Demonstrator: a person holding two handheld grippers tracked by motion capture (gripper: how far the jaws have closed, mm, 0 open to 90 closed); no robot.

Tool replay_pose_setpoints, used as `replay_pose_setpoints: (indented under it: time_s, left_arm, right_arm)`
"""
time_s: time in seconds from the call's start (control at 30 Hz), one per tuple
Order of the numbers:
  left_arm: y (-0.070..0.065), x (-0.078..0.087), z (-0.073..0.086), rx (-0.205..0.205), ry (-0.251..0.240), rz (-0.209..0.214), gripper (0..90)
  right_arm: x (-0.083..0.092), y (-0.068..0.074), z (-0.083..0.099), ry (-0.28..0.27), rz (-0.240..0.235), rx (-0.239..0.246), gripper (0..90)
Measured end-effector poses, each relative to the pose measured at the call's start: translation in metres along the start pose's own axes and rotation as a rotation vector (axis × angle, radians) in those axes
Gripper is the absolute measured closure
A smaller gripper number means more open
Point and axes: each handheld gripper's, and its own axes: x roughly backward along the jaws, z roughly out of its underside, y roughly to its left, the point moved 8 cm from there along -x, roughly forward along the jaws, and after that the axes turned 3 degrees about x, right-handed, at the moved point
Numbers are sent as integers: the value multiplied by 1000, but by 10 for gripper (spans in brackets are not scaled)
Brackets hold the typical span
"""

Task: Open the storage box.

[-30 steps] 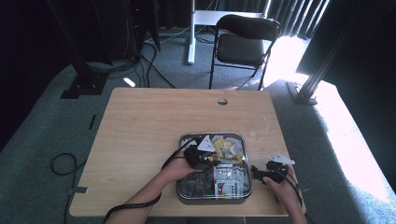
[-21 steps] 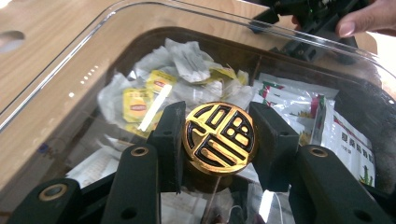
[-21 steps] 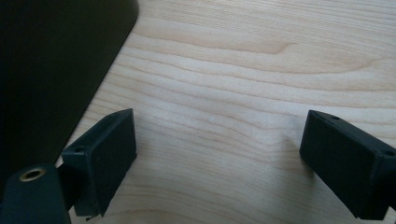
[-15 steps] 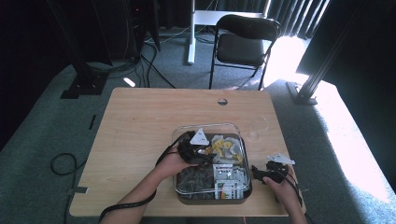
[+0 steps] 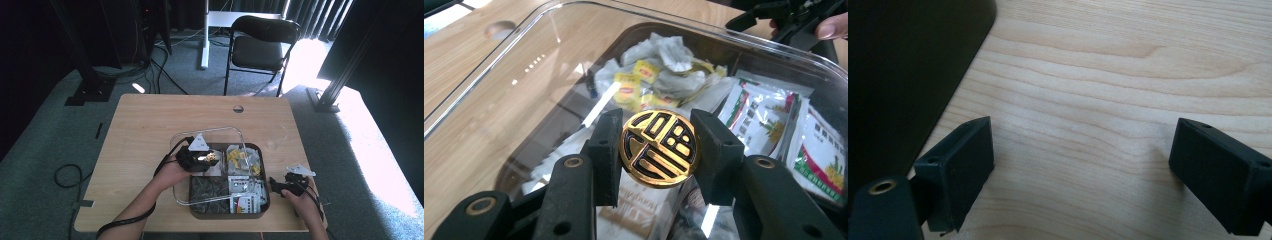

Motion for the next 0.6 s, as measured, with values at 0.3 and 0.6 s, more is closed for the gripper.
replay_pose_setpoints:
  time_s: [0.3, 0.6]
  left_arm:
    - [18, 17, 10, 32, 3, -41, 590]
    - [35, 34, 21, 61, 3, -84, 590]
  right_arm:
    - [0, 0, 0, 0, 0, 0, 102]
    - [0, 0, 0, -1, 0, 1, 102]
